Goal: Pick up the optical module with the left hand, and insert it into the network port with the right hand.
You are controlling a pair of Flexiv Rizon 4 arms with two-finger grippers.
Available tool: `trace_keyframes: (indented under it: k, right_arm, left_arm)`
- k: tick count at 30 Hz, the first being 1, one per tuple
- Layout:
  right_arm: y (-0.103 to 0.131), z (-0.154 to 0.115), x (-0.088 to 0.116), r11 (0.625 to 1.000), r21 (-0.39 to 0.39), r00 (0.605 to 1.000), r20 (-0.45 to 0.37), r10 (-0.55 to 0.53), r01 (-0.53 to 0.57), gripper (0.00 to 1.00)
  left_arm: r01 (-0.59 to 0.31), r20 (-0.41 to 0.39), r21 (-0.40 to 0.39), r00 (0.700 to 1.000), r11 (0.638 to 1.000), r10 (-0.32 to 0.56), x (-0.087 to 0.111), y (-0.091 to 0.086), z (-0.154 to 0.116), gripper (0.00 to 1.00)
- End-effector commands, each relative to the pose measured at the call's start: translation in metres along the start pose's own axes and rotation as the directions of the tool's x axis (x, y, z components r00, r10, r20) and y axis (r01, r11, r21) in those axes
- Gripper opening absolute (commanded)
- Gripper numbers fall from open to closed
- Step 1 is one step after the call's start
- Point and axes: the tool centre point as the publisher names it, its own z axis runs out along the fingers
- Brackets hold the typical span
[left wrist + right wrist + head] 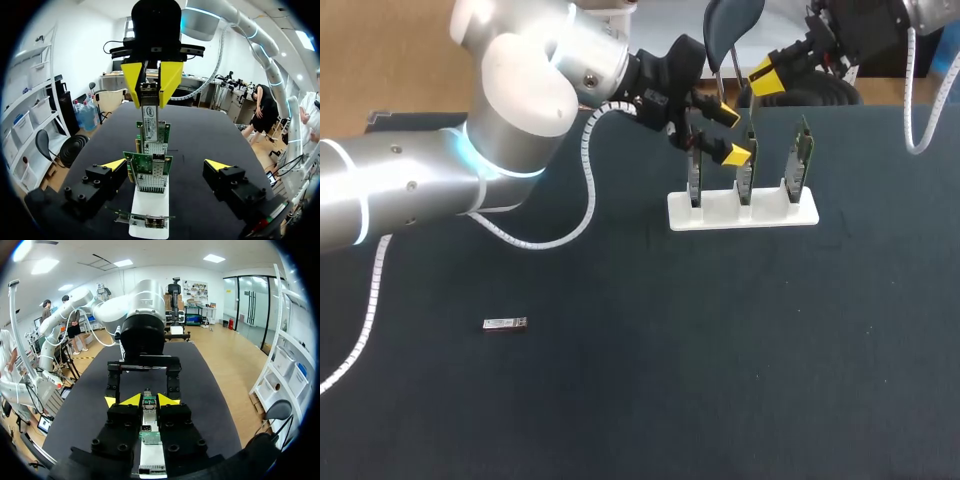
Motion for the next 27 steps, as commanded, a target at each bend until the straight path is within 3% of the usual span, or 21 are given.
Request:
trace_keyframes:
  k: [1, 27]
  right_arm:
    - [0.002, 0.000, 0.000, 1.000, 0.005, 1.000, -0.009, -0.003, 0.003, 0.00]
    - [0.002, 0.012, 0.022, 0.998, -0.042, 0.999, -0.012, 0.043, -0.044, 0.00]
  left_arm:
    - [0.000, -0.005, 0.007, 1.000, 1.000, 0.000, -0.001, 0.004, 0.001, 1.00]
    - [0.000, -0.005, 0.007, 1.000, 1.000, 0.000, -0.001, 0.004, 0.001, 1.00]
